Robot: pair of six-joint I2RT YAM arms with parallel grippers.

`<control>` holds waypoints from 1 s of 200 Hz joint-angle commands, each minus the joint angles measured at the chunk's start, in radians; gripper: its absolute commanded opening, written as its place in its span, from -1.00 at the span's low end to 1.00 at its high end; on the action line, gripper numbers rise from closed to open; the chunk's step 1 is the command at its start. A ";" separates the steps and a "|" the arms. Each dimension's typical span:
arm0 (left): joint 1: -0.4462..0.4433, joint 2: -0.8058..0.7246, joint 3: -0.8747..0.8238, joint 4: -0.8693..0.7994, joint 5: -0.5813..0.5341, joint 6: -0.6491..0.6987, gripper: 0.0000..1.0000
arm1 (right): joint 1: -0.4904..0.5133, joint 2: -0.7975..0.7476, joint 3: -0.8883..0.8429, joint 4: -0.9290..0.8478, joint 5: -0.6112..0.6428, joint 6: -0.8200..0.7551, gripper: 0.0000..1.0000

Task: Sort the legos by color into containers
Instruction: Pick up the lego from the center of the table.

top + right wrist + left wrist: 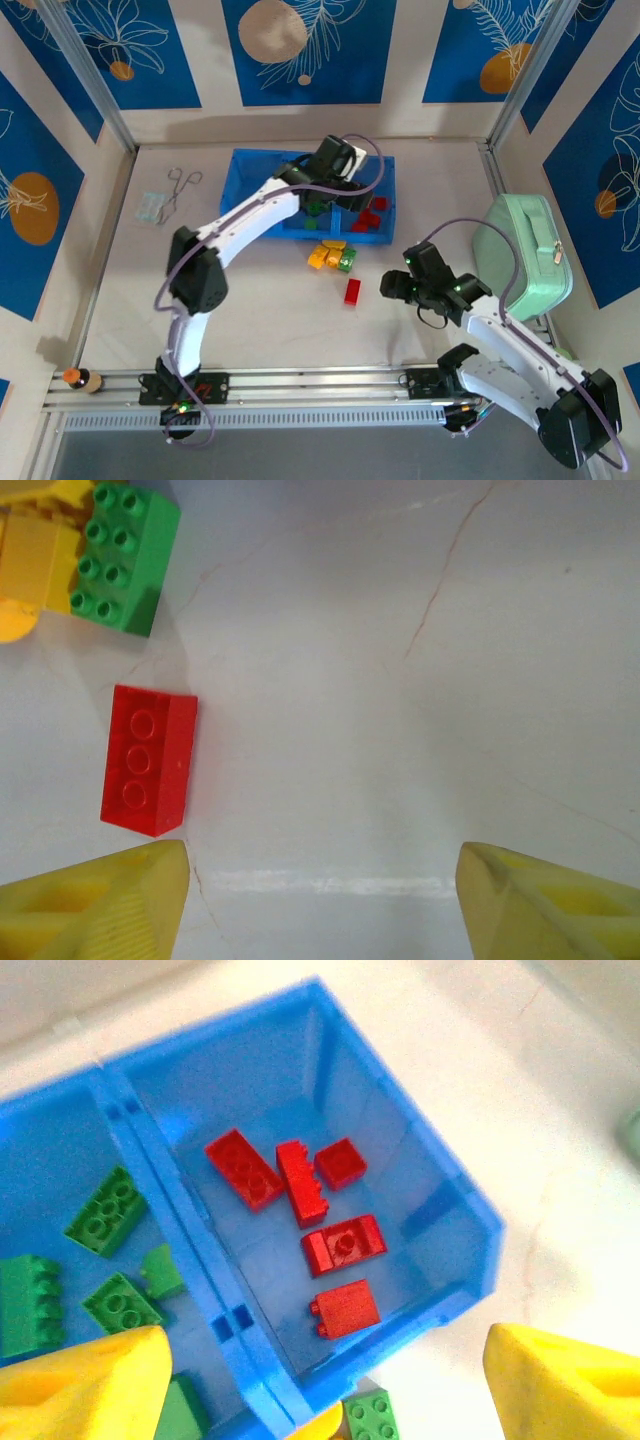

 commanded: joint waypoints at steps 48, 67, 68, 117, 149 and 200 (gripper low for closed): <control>0.003 -0.378 -0.414 0.193 -0.077 -0.037 0.68 | 0.156 0.271 0.153 0.064 0.037 0.110 0.47; 0.010 -0.457 -0.525 0.211 -0.102 -0.054 0.70 | 0.178 0.354 0.187 0.074 0.037 0.140 0.47; 0.010 -0.460 -0.530 0.210 -0.103 -0.056 0.70 | 0.179 0.360 0.189 0.074 0.037 0.142 0.47; 0.049 -0.632 -0.760 0.230 -0.152 -0.107 0.73 | 0.227 0.580 0.309 0.030 0.067 0.179 0.42; 0.105 -0.738 -0.873 0.233 -0.146 -0.141 0.73 | 0.231 0.660 0.348 0.039 0.059 0.177 0.37; 0.192 -0.866 -1.028 0.216 -0.118 -0.182 0.74 | 0.243 0.759 0.411 0.003 0.069 0.174 -0.16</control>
